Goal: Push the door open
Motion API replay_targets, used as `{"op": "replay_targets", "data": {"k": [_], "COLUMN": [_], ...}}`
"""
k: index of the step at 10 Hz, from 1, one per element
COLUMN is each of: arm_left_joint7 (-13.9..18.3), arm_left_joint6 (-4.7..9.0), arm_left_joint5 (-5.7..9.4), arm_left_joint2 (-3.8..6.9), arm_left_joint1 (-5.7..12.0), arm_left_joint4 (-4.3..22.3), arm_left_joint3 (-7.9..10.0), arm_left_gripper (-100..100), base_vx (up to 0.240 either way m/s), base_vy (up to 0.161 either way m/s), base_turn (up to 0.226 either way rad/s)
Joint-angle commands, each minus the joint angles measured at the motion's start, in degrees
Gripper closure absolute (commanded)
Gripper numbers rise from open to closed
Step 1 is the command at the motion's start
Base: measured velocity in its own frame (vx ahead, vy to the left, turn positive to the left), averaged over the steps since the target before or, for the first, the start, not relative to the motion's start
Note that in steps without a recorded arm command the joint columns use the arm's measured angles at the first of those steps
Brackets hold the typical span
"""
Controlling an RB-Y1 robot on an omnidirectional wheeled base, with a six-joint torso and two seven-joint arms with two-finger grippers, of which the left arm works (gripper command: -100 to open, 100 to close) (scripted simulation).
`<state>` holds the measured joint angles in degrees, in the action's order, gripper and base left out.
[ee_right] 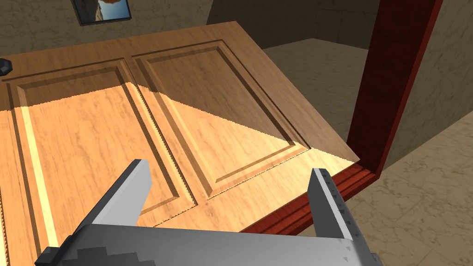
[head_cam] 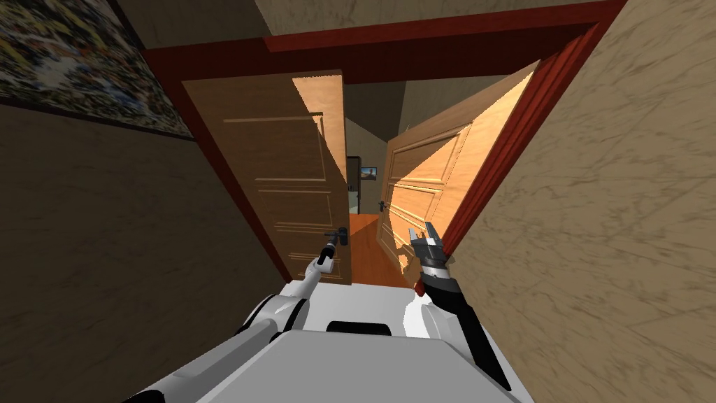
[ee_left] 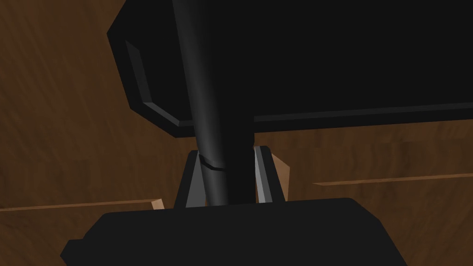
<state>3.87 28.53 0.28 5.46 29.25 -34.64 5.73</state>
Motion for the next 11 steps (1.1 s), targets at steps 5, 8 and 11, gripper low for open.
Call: {"op": "replay_targets", "data": {"k": [5,8,11], "arm_left_joint7": [-0.7,-1.4,-2.2], "arm_left_joint6": [-0.08,-0.15,-0.25], "arm_left_joint5": [0.47,0.93,1.50], "arm_left_joint2": [0.43,0.82,1.30], "arm_left_joint1": [-0.10,-0.19,-0.30], "arm_left_joint4": [0.1,0.2,0.3], "arm_left_joint3": [1.39,2.75,4.42], "arm_left_gripper": [100,100,100], "base_vx": [0.081,0.172,0.194], "base_vy": [-0.034,-0.063,-0.093], "base_turn": [0.030,0.051,0.071]}}
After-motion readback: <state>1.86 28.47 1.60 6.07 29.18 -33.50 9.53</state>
